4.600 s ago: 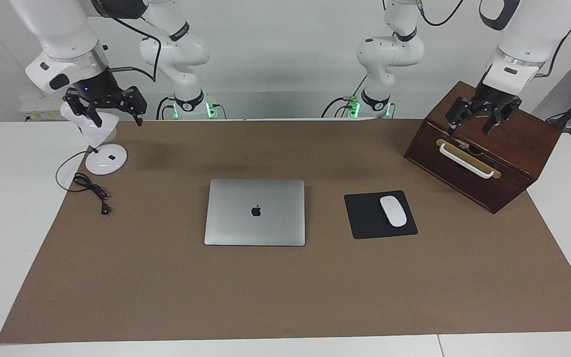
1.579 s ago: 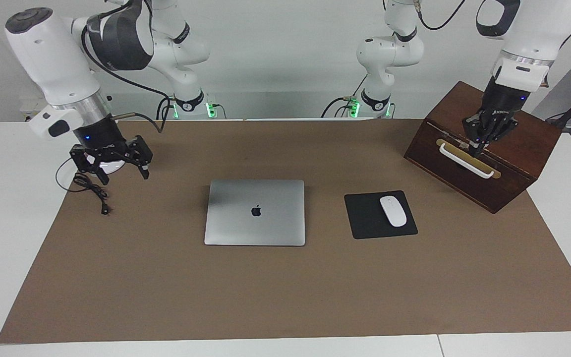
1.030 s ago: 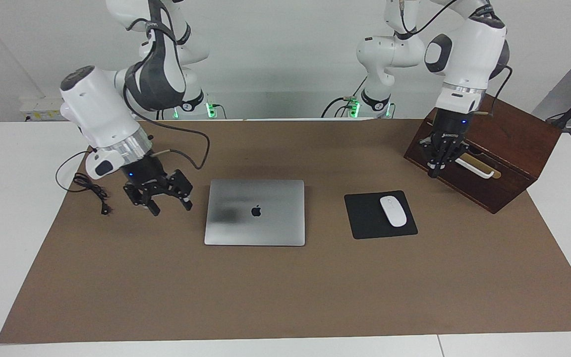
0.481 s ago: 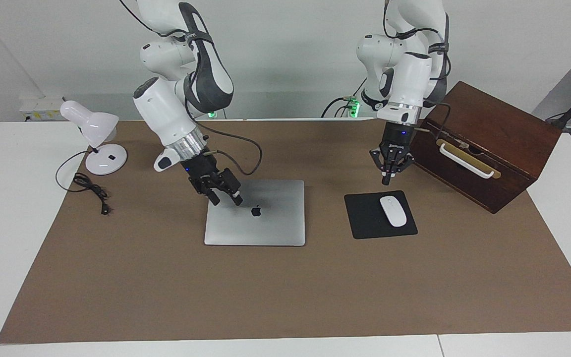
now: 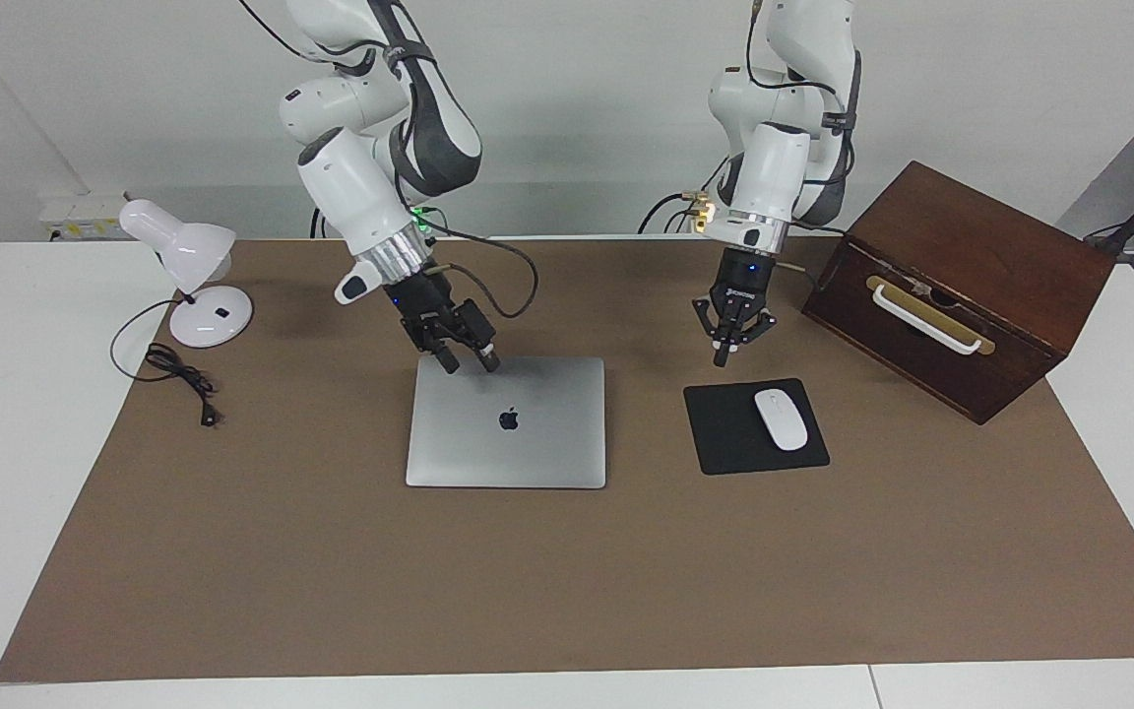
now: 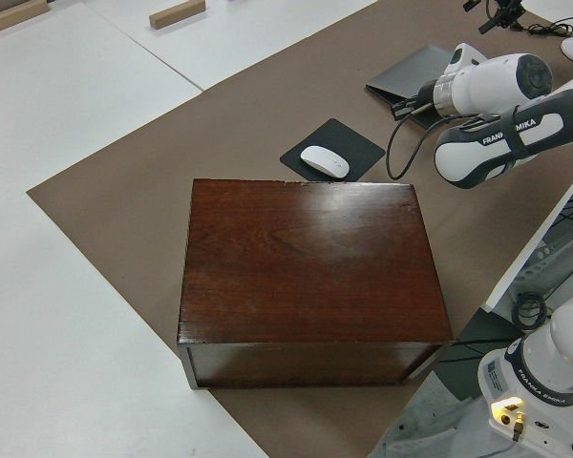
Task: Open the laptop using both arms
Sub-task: 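Move the left gripper and the right gripper toward the laptop's near edge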
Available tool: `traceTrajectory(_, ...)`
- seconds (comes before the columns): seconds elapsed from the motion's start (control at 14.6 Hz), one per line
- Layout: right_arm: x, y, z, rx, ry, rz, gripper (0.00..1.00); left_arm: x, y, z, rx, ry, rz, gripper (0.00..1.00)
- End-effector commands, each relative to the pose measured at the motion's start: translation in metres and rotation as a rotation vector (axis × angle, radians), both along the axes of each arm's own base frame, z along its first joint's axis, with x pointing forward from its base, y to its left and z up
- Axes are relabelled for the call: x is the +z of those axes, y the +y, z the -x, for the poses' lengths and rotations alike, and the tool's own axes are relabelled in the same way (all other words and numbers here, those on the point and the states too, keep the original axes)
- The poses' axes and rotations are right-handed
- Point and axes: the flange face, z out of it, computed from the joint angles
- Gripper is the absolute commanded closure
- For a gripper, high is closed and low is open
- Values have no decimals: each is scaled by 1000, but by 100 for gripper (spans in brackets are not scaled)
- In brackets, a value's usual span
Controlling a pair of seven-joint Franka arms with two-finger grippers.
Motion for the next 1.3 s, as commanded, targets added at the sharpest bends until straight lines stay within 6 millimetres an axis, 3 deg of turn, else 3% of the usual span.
traceTrajectory(0.0, -8, -1, 25, -53, 41, -39, 0, -7, -20, 21, -69, -14, -5, 100)
traceTrajectory(0.27, -22, 9, 58, -49, 66, -36, 0, -28, -40, 43, -133, -11, -18, 100)
traceTrajectory(0.48, -34, 4, 75, -38, 92, -28, 0, -41, -51, 51, -166, 12, -35, 100)
traceTrajectory(0.76, -46, 1, 85, -31, 116, -13, 0, -48, -63, 38, -165, 14, -37, 100)
traceTrajectory(1.24, -58, -6, 80, 22, 101, 39, 0, -61, -82, 13, -177, 9, -47, 100)
